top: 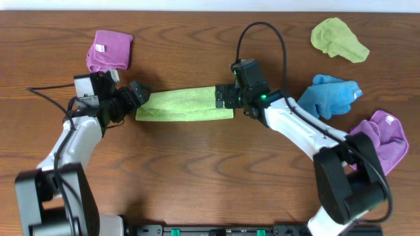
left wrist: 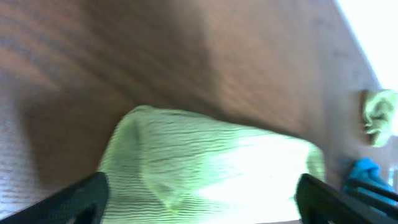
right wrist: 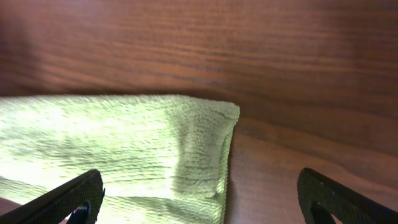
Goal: Fold the cloth
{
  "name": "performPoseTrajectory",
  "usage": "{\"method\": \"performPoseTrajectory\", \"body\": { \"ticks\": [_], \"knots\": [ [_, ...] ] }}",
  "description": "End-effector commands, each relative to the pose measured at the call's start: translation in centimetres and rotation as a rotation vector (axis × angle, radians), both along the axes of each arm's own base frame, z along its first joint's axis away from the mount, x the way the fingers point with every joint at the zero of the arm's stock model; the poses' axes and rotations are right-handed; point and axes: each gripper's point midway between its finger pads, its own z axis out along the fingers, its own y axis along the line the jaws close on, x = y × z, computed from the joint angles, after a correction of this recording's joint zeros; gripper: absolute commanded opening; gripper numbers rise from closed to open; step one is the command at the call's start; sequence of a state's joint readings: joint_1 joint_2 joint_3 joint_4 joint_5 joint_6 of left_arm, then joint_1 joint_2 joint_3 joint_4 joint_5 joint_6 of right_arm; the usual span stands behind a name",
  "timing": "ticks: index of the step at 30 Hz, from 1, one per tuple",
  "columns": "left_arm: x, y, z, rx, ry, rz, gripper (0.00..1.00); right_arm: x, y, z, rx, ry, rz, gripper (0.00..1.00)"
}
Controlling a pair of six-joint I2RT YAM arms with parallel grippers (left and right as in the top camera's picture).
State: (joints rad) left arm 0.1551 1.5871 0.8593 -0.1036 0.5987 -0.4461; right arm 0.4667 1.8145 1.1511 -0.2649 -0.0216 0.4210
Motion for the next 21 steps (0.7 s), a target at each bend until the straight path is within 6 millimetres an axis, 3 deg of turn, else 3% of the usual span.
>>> {"method": "performPoseTrajectory", "body": {
  "ticks": [1, 3, 6, 8, 9, 10, 11, 15, 16, 19, 21],
  "knots": [
    [0.3, -0.6, 1.5, -0.031, -0.028, -0.001, 0.68, 0.3, -0.3, 2.1, 0.094, 0.013, -0.116, 0.99],
    [0.2, -1.3, 1.3, -0.045, -0.013, -0.008, 0.47, -0.5, 0.8, 2.3, 0.211, 0.09, -0.13, 0.99],
    [0.0, -2.7, 1.2, -0.037, -0.011, -0.041, 0.35, -0.9, 1.4, 2.5, 0.281, 0.137, -0.117, 0.99],
    [-0.1, -3.4, 0.9, -0.019, -0.004, -0.053, 0.33, -1.0, 1.4, 2.5, 0.284, 0.138, -0.116, 0.99],
    [-0.2, -3.5, 0.7, -0.008, 0.006, -0.052, 0.42, -1.0, 1.5, 2.5, 0.287, 0.141, -0.112, 0.99],
    [-0.5, -3.1, 0.1, 0.021, 0.031, -0.031, 0.53, -1.1, 1.7, 2.5, 0.296, 0.147, -0.103, 0.99],
    [-0.8, -2.4, -0.5, 0.052, 0.063, -0.002, 0.56, -1.2, 1.9, 2.6, 0.303, 0.153, -0.096, 0.99],
    [-1.7, -0.2, -1.9, 0.131, 0.134, 0.074, 0.62, -1.6, 2.0, 2.4, 0.307, 0.17, -0.089, 0.99],
    [-1.8, -0.1, -2.0, 0.135, 0.138, 0.078, 0.6, -1.7, 1.9, 2.4, 0.305, 0.175, -0.09, 0.99],
    [-1.9, -0.2, -2.6, 0.134, 0.154, 0.075, 0.35, -1.7, 1.9, 2.4, 0.304, 0.174, -0.09, 0.99],
    [-2.4, -0.4, -3.7, 0.127, 0.193, 0.067, 0.28, -1.7, 1.9, 2.4, 0.304, 0.174, -0.09, 0.99]
  ]
}}
